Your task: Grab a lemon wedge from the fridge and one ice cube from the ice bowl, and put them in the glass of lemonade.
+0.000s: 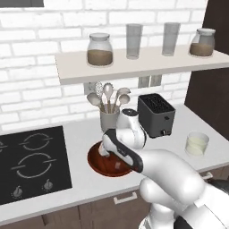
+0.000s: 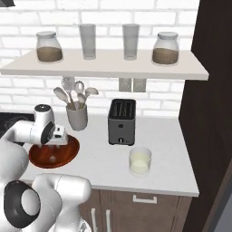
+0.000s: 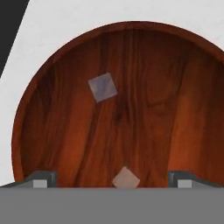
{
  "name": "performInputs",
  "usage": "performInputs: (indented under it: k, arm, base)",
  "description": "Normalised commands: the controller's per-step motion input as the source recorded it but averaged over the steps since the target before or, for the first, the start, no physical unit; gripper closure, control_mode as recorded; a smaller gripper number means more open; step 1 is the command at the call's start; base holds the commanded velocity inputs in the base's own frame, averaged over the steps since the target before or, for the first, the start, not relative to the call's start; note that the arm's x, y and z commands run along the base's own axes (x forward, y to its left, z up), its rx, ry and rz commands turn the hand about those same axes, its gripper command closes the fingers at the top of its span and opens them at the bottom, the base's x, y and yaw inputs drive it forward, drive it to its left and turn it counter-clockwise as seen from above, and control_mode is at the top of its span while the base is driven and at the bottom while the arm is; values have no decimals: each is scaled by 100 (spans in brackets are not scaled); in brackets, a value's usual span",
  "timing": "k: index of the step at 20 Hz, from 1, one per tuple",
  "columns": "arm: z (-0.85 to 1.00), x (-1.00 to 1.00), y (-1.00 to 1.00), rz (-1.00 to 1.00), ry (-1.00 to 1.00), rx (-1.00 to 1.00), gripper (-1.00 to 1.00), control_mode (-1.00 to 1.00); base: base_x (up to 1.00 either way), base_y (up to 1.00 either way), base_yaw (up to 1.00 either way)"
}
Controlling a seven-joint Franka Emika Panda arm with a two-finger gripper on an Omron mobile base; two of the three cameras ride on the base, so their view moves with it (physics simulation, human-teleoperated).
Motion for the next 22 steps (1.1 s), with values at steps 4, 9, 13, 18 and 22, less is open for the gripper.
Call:
performInputs:
  k: [4,9,13,18,22]
  arm:
    - [-26,36,44,10,0,0,-100,-100]
    - [-27,31,14,7,0,0,-100,-100]
    - [-22,24,0,1,-1,0,-100,-100]
    - [-23,43,4,0,0,0,-100,-100]
    - [-26,40,9,0,0,0,-100,-100]
  base:
    - [0,0,0]
    - [0,0,0]
    - [0,0,0]
    - [0,0,0]
    - [0,0,0]
